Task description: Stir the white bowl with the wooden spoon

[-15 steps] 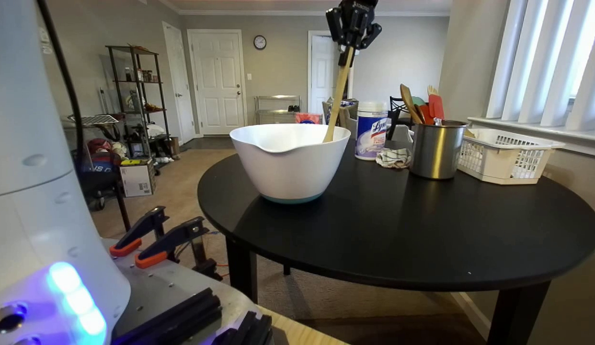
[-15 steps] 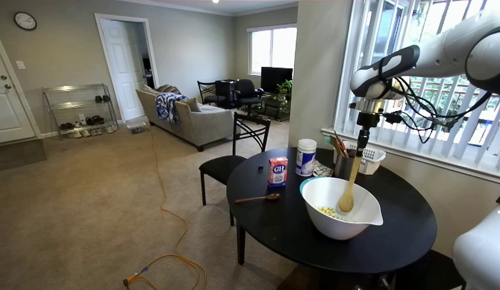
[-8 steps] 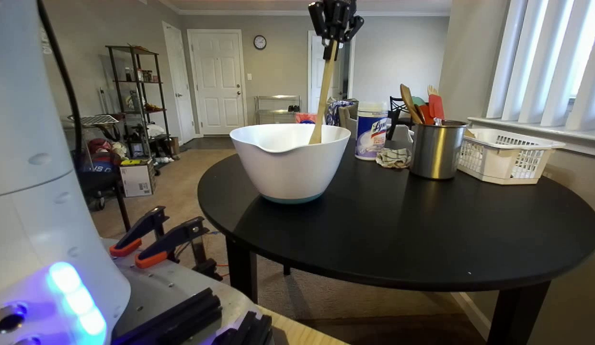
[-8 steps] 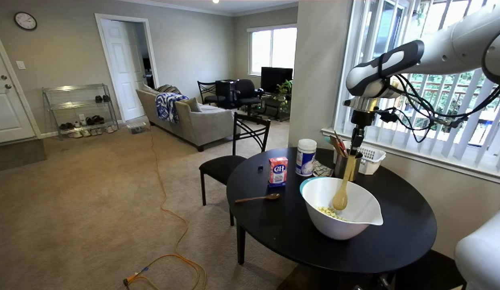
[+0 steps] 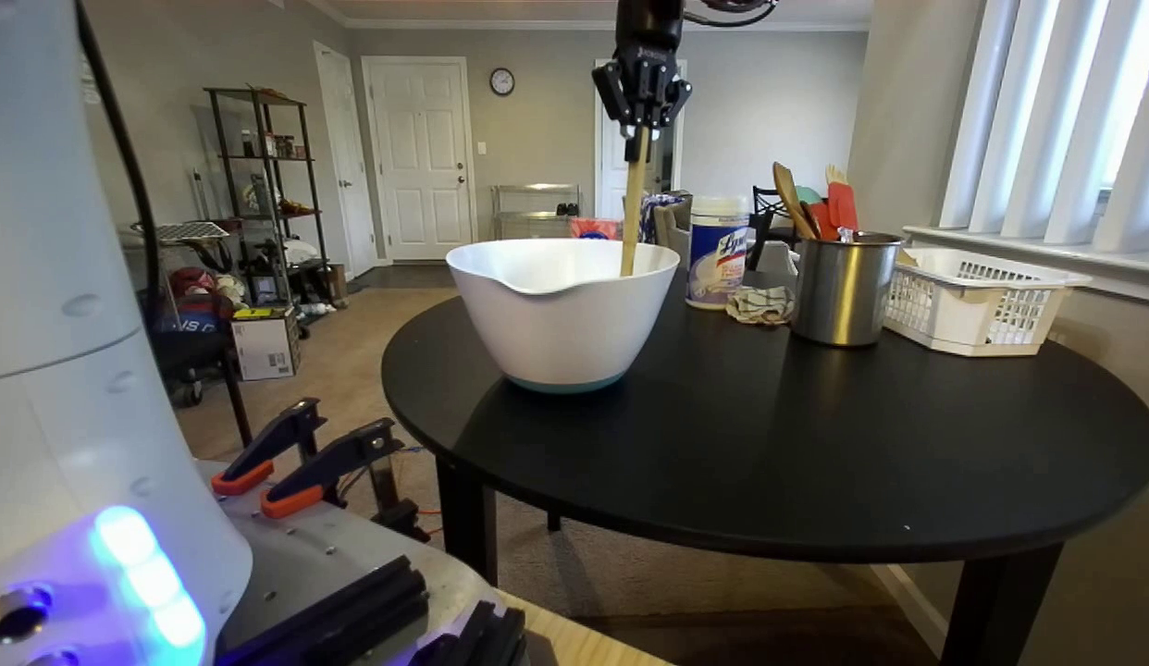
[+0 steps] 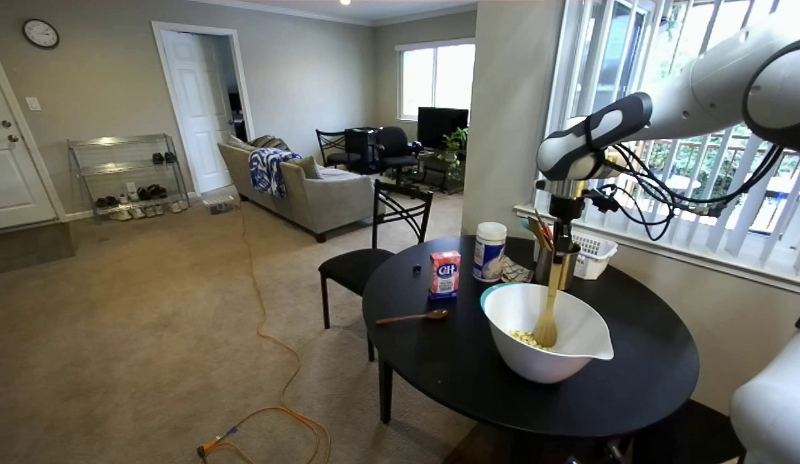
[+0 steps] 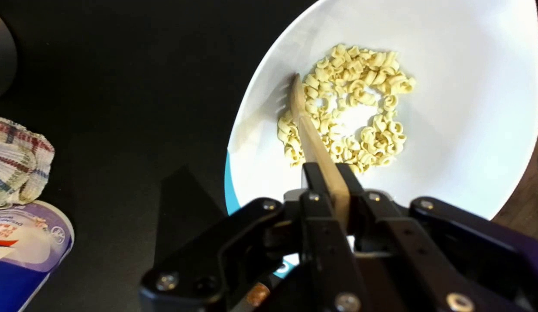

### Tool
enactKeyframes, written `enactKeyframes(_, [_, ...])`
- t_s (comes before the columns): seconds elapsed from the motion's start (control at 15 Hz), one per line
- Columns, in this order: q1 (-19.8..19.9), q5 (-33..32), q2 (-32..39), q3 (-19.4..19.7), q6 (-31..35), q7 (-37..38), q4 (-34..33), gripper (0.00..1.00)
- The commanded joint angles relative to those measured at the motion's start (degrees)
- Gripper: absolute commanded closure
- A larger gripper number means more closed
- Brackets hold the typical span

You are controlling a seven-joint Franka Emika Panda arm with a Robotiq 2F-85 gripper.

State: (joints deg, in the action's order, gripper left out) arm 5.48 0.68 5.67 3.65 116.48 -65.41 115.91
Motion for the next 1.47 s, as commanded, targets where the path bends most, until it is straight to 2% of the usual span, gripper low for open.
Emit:
enactKeyframes(0.0, [0.11, -0.02, 0.03, -0.2, -0.2, 0.04, -0.14, 0.88])
enactKeyframes(0.53, [0.11, -0.02, 0.03, -0.2, -0.21, 0.04, -0.14, 0.88])
enactKeyframes(0.6, [-0.33, -1.2, -0.07, -0.48, -0.48, 0.27, -0.01, 0.95])
enactKeyframes(1.07, [-2.84, -8.19, -3.67, -2.28, 1.13, 0.81, 4.05, 0.95])
enactKeyframes(1.4, [-3.44, -9.3, -7.49, -2.54, 1.09, 0.8, 9.04, 0.95])
